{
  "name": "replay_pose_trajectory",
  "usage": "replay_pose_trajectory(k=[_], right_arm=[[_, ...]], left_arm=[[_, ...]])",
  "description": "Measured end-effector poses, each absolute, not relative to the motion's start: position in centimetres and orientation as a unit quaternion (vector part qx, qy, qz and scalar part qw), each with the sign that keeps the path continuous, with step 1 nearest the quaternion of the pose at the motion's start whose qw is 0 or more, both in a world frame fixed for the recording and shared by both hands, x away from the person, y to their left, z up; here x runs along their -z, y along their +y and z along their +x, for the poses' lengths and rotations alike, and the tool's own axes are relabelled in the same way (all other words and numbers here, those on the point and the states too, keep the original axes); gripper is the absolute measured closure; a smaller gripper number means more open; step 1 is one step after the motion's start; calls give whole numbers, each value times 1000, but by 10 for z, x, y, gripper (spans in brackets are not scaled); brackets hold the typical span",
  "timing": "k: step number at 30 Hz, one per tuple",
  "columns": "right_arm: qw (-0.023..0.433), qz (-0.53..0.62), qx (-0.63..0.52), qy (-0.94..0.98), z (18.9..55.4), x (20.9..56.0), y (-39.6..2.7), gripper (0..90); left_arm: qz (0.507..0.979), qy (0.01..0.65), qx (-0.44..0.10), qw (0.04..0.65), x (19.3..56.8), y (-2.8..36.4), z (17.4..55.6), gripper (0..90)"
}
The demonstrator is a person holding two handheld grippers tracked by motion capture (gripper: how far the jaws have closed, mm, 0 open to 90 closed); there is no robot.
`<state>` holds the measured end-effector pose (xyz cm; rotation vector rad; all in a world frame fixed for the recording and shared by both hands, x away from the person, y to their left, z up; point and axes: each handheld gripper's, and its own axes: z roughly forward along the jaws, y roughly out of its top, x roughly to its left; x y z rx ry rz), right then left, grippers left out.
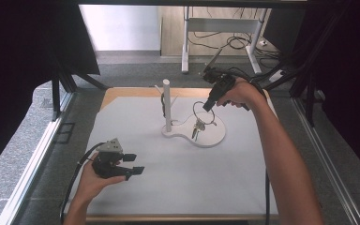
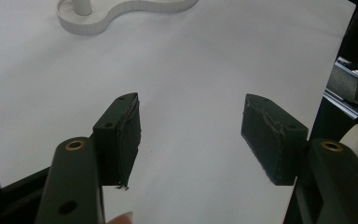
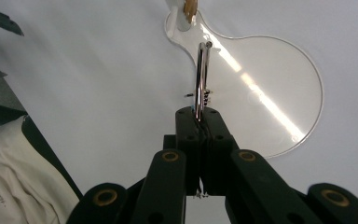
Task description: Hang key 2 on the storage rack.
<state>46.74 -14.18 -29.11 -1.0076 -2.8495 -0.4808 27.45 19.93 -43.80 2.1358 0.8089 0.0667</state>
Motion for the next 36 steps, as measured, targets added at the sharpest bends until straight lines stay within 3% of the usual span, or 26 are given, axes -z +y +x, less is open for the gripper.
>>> replay_pose_trajectory(k=[19, 36], right_arm=[[14, -357, 172, -918, 497, 291, -144, 877], [12, -355, 174, -918, 519, 308, -115, 877]], left_arm=[[849, 323, -29, 416, 435, 197, 272, 380], [852, 311, -30, 420, 433, 197, 270, 379]])
